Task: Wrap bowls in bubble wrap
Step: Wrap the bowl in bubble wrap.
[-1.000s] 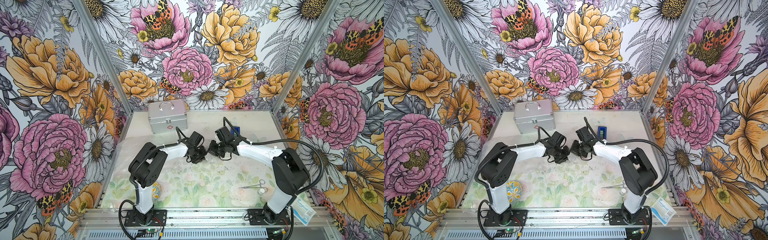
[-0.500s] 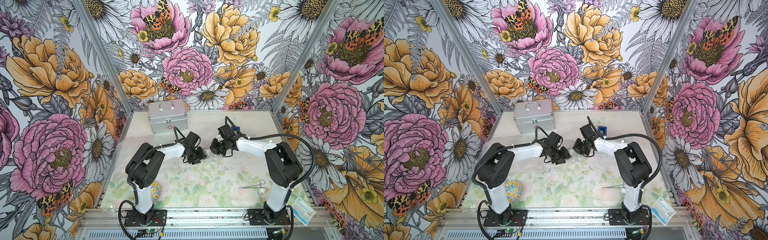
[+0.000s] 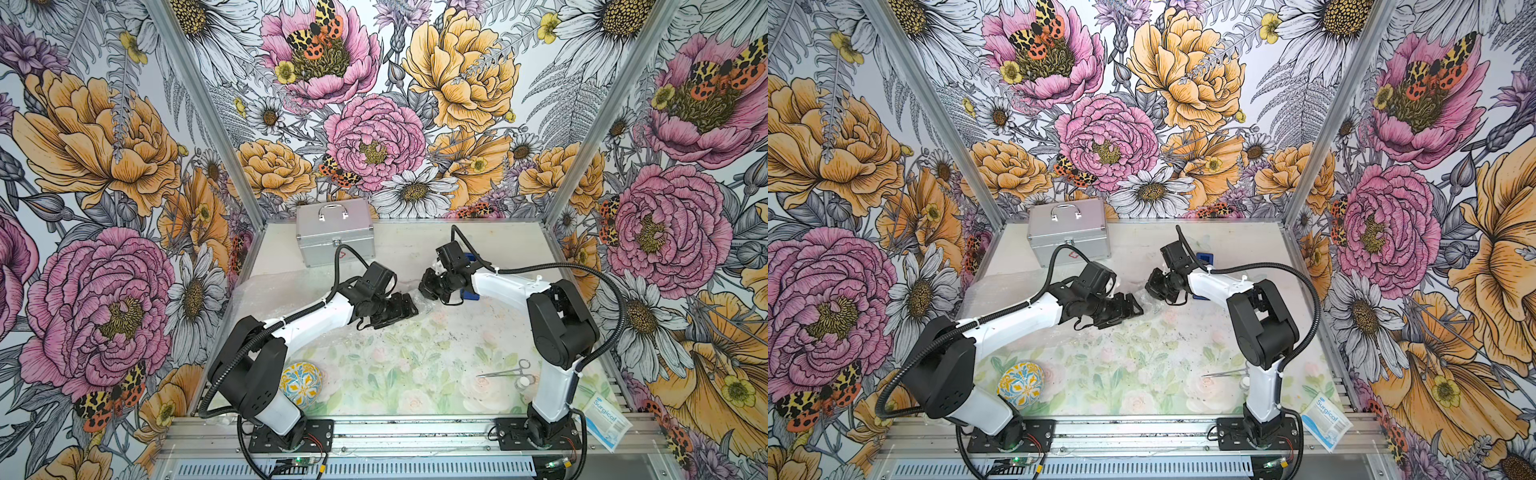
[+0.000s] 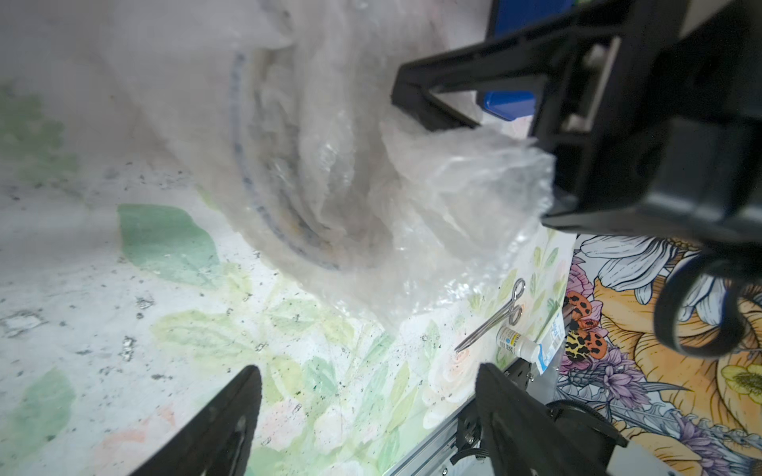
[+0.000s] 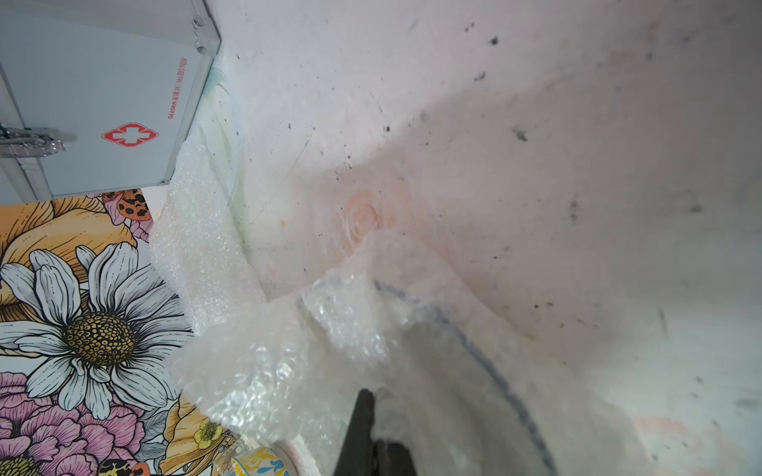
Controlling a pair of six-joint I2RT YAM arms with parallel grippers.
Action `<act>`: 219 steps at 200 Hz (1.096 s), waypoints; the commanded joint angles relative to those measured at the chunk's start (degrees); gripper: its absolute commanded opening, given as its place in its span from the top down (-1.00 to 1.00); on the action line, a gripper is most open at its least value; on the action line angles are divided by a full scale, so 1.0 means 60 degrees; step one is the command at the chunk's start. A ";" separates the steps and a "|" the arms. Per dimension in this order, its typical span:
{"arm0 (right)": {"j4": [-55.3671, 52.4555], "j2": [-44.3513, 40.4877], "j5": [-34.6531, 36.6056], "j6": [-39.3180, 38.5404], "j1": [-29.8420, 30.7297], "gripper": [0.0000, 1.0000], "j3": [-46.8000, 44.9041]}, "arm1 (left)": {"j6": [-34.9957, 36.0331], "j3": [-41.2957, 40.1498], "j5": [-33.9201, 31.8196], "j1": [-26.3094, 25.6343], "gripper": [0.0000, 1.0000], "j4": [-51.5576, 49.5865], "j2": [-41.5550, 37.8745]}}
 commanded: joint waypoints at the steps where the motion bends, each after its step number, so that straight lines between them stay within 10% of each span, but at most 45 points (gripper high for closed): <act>1: 0.0319 0.0195 -0.0163 0.0087 -0.0033 1.00 0.0333 | 0.0529 0.0492 -0.0627 -0.0245 -0.67 -0.0057 -0.0044; 69: 0.0320 0.0103 -0.0258 0.0188 0.0011 1.00 0.0367 | 0.0792 0.1074 -0.0655 -0.0246 -0.54 0.1135 0.0816; 141: 0.0293 -0.0162 -0.0130 0.0215 -0.0004 1.00 0.0469 | 0.0390 0.1069 -0.0486 0.0494 0.42 0.2489 0.1430; 185: -0.1045 -0.1411 0.1091 -0.0821 -0.0071 0.08 0.0482 | 0.0469 0.1132 -0.0106 0.0827 0.76 0.2546 0.1747; 219: -0.2174 -0.2348 0.2614 -0.1575 0.0380 0.23 -0.0180 | 0.0443 0.1186 0.0025 0.1069 0.81 0.2757 0.1898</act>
